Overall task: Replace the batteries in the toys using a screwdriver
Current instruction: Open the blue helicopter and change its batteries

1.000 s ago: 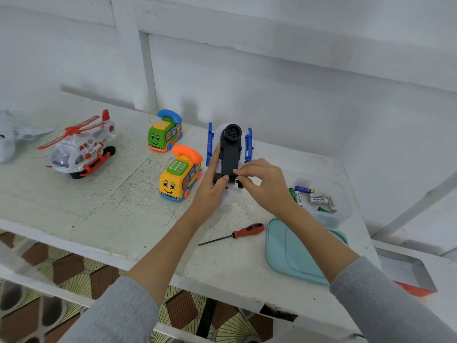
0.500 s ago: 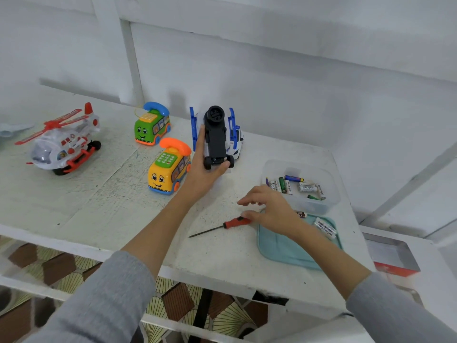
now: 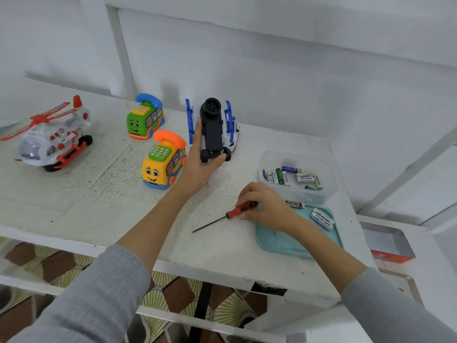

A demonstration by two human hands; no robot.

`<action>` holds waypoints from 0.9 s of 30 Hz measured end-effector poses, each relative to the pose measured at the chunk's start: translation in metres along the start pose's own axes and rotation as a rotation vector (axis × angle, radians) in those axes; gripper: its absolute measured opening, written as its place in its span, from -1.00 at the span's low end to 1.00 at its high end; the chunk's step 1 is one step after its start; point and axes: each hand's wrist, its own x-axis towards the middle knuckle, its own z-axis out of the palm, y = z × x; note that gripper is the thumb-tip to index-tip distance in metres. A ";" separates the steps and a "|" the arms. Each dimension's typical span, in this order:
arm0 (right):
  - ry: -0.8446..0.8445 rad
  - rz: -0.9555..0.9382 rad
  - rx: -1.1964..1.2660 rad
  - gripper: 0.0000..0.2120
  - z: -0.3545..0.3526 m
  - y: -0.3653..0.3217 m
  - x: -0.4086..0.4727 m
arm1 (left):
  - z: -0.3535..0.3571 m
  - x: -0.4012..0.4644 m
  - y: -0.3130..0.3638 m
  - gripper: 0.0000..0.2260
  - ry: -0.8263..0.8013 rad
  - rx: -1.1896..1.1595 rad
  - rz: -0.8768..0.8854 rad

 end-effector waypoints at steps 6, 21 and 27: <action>0.114 0.113 0.411 -0.79 -0.065 -0.010 -0.001 | -0.002 0.003 0.000 -0.24 -0.053 -0.015 -0.015; 0.453 -0.045 -0.115 -0.87 -0.075 -0.018 0.022 | 0.001 0.007 -0.012 -0.21 -0.027 0.006 -0.008; 0.396 0.014 -0.204 -0.84 -0.078 -0.027 0.020 | 0.000 0.008 -0.016 -0.19 -0.042 0.028 0.004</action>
